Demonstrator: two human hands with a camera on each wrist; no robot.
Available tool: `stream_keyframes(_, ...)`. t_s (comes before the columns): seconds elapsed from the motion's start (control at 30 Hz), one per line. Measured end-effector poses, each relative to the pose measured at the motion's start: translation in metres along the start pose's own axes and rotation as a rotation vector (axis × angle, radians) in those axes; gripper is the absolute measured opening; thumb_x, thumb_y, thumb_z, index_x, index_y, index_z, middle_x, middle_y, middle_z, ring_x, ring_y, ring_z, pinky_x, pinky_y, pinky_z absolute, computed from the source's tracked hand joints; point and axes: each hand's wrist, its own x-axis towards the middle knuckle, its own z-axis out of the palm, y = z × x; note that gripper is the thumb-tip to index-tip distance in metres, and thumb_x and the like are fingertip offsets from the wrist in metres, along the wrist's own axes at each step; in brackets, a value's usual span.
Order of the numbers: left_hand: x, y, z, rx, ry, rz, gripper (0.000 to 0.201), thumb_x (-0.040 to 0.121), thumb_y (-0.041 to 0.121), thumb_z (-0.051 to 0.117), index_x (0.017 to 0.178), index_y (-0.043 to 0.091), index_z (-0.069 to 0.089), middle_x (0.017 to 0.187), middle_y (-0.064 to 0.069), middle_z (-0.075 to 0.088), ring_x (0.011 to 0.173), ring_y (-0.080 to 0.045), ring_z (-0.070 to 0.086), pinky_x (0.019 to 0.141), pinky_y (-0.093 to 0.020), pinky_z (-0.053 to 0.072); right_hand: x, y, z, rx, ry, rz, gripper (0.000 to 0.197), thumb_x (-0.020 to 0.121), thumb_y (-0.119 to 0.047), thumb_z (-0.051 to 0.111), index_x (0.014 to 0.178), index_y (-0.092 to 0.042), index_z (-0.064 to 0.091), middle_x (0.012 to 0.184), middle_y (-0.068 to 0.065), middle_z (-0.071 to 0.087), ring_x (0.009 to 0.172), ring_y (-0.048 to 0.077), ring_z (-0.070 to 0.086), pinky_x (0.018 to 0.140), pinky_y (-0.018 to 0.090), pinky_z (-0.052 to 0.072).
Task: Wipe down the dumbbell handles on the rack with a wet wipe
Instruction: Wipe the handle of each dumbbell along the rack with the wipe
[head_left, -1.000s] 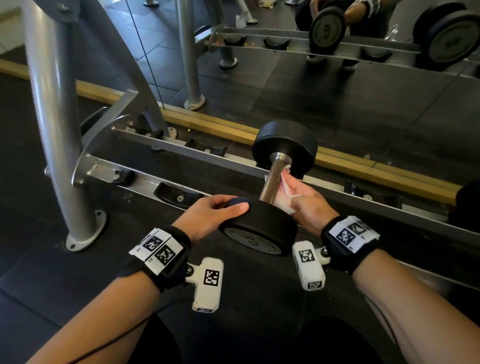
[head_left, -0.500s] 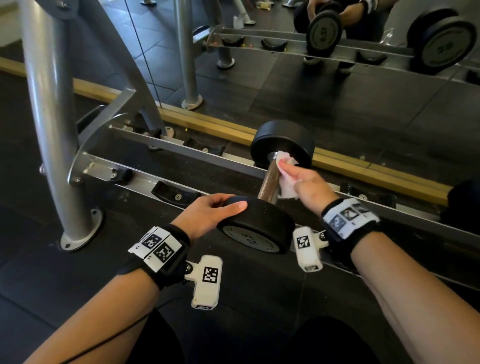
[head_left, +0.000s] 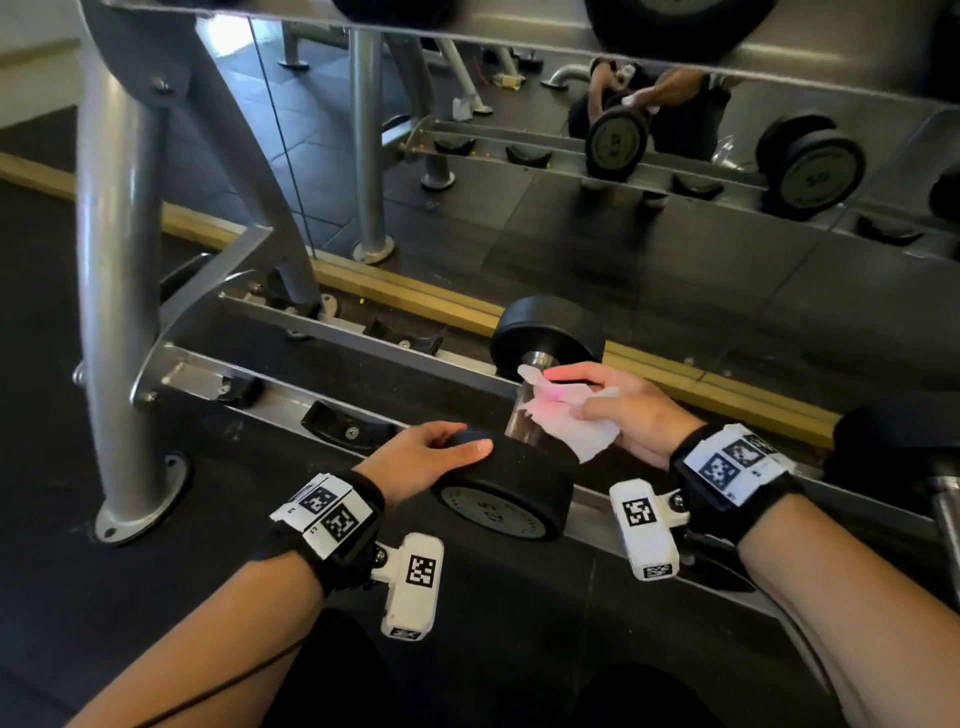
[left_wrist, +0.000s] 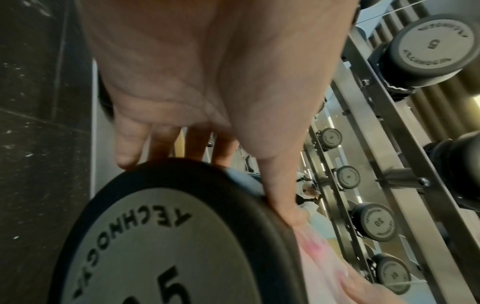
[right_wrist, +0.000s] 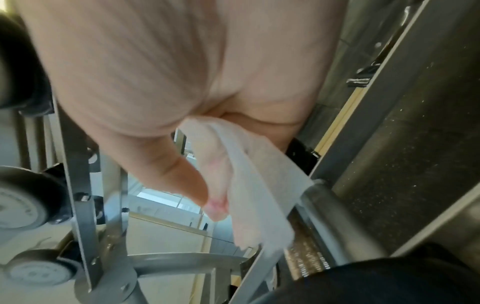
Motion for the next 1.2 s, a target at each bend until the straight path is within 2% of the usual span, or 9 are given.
stream_keyframes(0.17, 0.003, 0.028, -0.012, 0.056, 0.112, 0.238, 0.061, 0.092, 0.031, 0.068, 0.148, 0.032, 0.043, 0.149, 0.009, 0.048, 0.136, -0.006, 0.042, 0.105, -0.024, 0.034, 0.003, -0.025, 0.011, -0.11, 0.083, -0.06, 0.005, 0.09, -0.031, 0.064, 0.093, -0.029, 0.061, 0.108, 0.013, 0.06, 0.094, 0.027, 0.06, 0.075, 0.037, 0.05)
stream_keyframes(0.3, 0.011, 0.042, -0.017, -0.045, 0.092, 0.354, 0.053, 0.093, 0.019, 0.069, 0.141, 0.031, 0.052, 0.144, 0.009, 0.053, 0.135, -0.002, 0.045, 0.116, -0.029, 0.033, 0.006, -0.041, 0.017, -0.155, 0.081, -0.152, 0.003, 0.091, -0.029, 0.066, 0.088, -0.028, 0.066, 0.108, -0.002, 0.073, 0.101, 0.021, 0.067, 0.091, 0.045, 0.054)
stream_keyframes(0.43, 0.021, 0.041, -0.019, -0.086, 0.137, 0.381, 0.024, 0.088, 0.019, 0.075, 0.112, 0.023, 0.074, 0.12, 0.007, 0.071, 0.115, -0.003, 0.063, 0.112, -0.041, 0.044, 0.008, -0.045, 0.021, -0.18, 0.134, -0.159, 0.004, 0.088, -0.03, 0.07, 0.09, -0.027, 0.068, 0.109, 0.005, 0.068, 0.101, 0.026, 0.065, 0.092, 0.052, 0.054)
stream_keyframes(0.6, 0.027, 0.039, -0.019, -0.019, 0.132, 0.412, 0.019, 0.083, 0.031, 0.077, 0.101, 0.039, 0.075, 0.116, 0.017, 0.07, 0.115, -0.002, 0.062, 0.109, -0.043, 0.045, 0.009, -0.047, 0.028, -0.092, 0.111, -0.168, 0.004, 0.088, -0.023, 0.07, 0.09, -0.027, 0.07, 0.109, 0.009, 0.067, 0.103, 0.028, 0.064, 0.089, 0.048, 0.056)
stream_keyframes(0.73, 0.033, 0.035, -0.029, -0.096, 0.151, 0.389, 0.008, 0.088, 0.016, 0.072, 0.095, 0.016, 0.076, 0.116, 0.006, 0.072, 0.109, -0.011, 0.067, 0.105, -0.041, 0.049, 0.016, -0.041, 0.031, -0.003, 0.134, -0.143, 0.019, 0.088, -0.014, 0.069, 0.106, -0.022, 0.066, 0.113, 0.011, 0.066, 0.108, 0.029, 0.064, 0.092, 0.049, 0.055)
stream_keyframes(0.83, 0.032, 0.028, -0.04, -0.235, 0.127, 0.366, 0.006, 0.091, 0.011, 0.068, 0.09, 0.008, 0.073, 0.107, 0.005, 0.075, 0.1, -0.012, 0.07, 0.089, -0.031, 0.053, 0.023, -0.032, 0.034, -0.037, 0.181, -0.122, 0.031, 0.088, -0.01, 0.069, 0.114, -0.023, 0.06, 0.117, 0.005, 0.065, 0.111, 0.024, 0.061, 0.095, 0.049, 0.054)
stream_keyframes(0.97, 0.027, 0.018, -0.051, -0.516, 0.006, 0.245, 0.019, 0.097, 0.007, 0.054, 0.078, 0.012, 0.057, 0.099, -0.008, 0.063, 0.096, -0.026, 0.062, 0.078, -0.037, 0.054, 0.03, -0.021, 0.044, -0.032, 0.181, -0.11, 0.04, 0.086, -0.002, 0.069, 0.119, -0.021, 0.058, 0.122, 0.002, 0.063, 0.11, 0.021, 0.064, 0.09, 0.046, 0.057)
stream_keyframes(1.07, 0.024, 0.013, -0.058, -0.621, 0.054, 0.161, 0.018, 0.098, 0.008, 0.051, 0.08, 0.013, 0.053, 0.096, -0.008, 0.061, 0.091, -0.025, 0.062, 0.071, -0.038, 0.058, 0.03, -0.012, 0.046, -0.043, 0.125, -0.109, 0.044, 0.085, -0.001, 0.07, 0.12, -0.027, 0.06, 0.127, -0.002, 0.063, 0.108, 0.017, 0.066, 0.092, 0.043, 0.057)
stream_keyframes(1.2, 0.031, 0.008, -0.06, -0.502, 0.248, 0.055, 0.003, 0.1, 0.008, 0.049, 0.102, 0.009, 0.051, 0.104, -0.018, 0.058, 0.097, -0.032, 0.063, 0.092, -0.051, 0.053, 0.022, 0.0, 0.047, -0.112, 0.056, -0.099, 0.037, 0.088, -0.006, 0.068, 0.115, -0.031, 0.067, 0.118, -0.011, 0.068, 0.114, 0.01, 0.063, 0.105, 0.044, 0.047)
